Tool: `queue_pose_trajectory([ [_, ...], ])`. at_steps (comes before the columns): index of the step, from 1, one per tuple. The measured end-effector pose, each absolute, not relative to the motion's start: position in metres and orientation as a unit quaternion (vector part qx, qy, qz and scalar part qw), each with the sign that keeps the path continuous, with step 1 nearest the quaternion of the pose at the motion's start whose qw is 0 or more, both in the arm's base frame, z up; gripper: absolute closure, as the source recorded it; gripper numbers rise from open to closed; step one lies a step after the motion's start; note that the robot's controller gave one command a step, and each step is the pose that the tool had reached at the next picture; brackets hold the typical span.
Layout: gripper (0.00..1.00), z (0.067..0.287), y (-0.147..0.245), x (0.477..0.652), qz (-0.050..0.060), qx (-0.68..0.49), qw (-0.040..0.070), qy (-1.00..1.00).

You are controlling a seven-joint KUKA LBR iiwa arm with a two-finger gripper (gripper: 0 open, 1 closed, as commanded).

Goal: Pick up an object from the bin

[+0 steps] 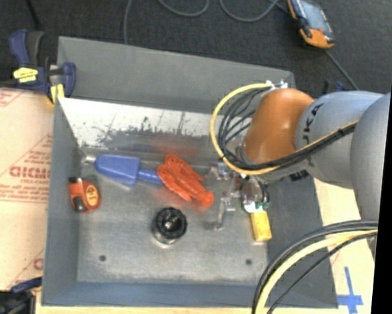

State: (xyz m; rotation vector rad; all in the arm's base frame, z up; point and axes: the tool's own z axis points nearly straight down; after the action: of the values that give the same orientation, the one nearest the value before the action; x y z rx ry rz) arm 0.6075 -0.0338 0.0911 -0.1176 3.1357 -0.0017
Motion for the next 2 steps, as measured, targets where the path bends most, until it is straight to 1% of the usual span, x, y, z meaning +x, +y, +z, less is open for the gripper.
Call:
queue_pose_trajectory([
  [1,0.00,0.080,0.003,0.608,0.000,0.050,0.002,0.999],
  [2,1.00,0.076,-0.010,0.603,0.001,-0.010,0.006,1.000],
])
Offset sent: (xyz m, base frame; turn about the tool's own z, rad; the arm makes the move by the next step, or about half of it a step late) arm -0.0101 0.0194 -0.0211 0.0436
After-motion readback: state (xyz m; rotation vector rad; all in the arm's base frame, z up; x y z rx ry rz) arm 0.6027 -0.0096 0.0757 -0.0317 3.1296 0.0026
